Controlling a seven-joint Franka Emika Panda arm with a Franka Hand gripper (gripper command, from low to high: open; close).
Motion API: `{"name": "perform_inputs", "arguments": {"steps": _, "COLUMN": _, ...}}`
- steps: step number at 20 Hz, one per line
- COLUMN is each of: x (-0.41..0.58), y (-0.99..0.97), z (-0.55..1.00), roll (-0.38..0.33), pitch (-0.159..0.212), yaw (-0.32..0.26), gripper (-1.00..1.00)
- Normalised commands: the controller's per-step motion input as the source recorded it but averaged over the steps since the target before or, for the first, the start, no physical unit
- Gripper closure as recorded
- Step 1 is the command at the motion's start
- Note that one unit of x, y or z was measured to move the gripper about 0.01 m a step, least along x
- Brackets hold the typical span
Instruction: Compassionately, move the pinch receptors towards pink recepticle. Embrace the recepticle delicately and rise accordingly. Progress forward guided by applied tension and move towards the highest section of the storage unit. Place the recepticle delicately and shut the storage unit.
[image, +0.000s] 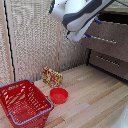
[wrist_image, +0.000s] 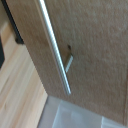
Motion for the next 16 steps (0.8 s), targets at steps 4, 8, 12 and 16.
{"name": "perform_inputs", "arguments": {"steps": 4, "x": -0.098, "y": -0.05, "z": -0.08, "roll": -0.188, "pitch": -0.027, "yaw": 0.253, "gripper": -1.00}}
{"name": "perform_inputs", "arguments": {"steps": 8, "x": -0.341, "y": -0.13, "z": 0.00, "roll": -0.116, "pitch": 0.033, "yaw": 0.208, "gripper": -1.00}}
{"name": "perform_inputs", "arguments": {"steps": 12, "x": -0.200, "y": -0.19, "z": -0.08, "roll": -0.123, "pitch": 0.092, "yaw": 0.218, "gripper": -1.00}}
{"name": "perform_inputs", "arguments": {"steps": 16, "x": -0.101, "y": -0.34, "z": -0.13, "roll": -0.095, "pitch": 0.026, "yaw": 0.219, "gripper": -1.00}}
